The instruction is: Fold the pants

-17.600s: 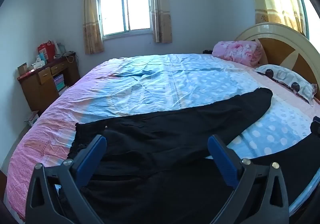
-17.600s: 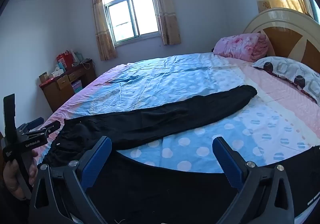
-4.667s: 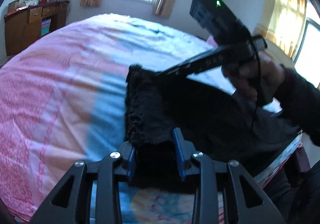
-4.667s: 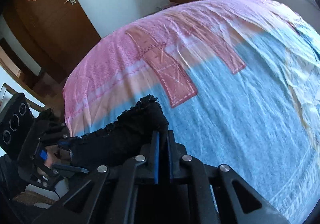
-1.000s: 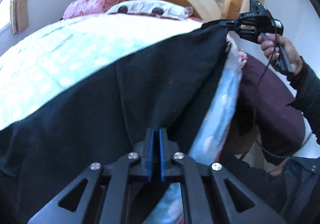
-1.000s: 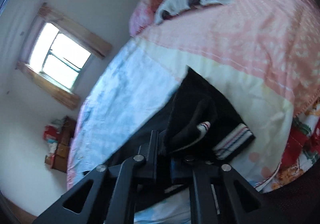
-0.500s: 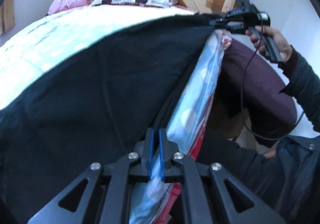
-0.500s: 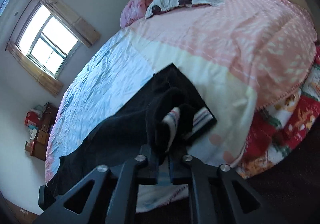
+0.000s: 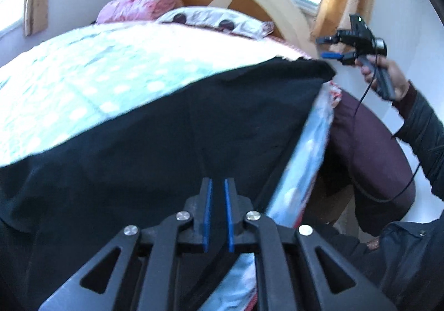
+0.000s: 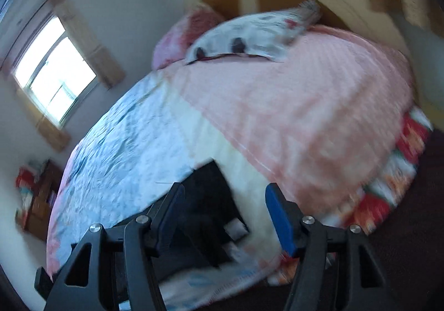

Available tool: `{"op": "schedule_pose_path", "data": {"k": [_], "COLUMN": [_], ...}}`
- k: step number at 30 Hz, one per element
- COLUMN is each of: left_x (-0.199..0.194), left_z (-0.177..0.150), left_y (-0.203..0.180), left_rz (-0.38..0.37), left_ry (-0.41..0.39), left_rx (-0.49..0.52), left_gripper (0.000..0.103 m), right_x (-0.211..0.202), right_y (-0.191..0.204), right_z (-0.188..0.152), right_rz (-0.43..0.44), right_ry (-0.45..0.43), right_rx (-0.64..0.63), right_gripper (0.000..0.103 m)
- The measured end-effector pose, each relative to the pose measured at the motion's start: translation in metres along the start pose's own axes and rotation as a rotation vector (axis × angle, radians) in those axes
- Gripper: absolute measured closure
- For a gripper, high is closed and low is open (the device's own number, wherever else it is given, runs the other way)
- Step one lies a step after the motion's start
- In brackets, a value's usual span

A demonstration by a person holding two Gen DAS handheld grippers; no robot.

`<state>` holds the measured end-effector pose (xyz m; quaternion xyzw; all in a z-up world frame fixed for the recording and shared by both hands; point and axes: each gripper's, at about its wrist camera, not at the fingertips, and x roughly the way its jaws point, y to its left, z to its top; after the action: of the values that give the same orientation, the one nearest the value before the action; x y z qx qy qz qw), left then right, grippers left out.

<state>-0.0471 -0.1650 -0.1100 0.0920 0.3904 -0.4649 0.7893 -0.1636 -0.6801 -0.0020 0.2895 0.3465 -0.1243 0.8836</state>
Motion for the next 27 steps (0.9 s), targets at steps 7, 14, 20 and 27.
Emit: {"op": "schedule_pose_path", "data": {"k": [7,14,20,27], "left_x": [0.019,0.022,0.021,0.02], "left_z": [-0.007,-0.01,-0.011,-0.011], "left_y": [0.013,0.017,0.018,0.018], "left_rz": [0.009,-0.01,-0.013,-0.006], "left_ry": [0.05,0.054,0.046,0.05], "left_rx": [-0.026,-0.044,-0.056,-0.052], "left_gripper": [0.092,0.091,0.091,0.091], "right_x": [0.081,0.064,0.067,0.085], "right_y": [0.007,0.025,0.03,0.005], "right_z": [0.01,0.026,0.047,0.039], "right_rz": [-0.012,-0.006,-0.039,0.002], "right_ry": [0.278,0.134,0.03,0.139], "right_rx": [-0.045,-0.148,-0.139,-0.059], "right_gripper": [0.065,0.099,0.099,0.098]}}
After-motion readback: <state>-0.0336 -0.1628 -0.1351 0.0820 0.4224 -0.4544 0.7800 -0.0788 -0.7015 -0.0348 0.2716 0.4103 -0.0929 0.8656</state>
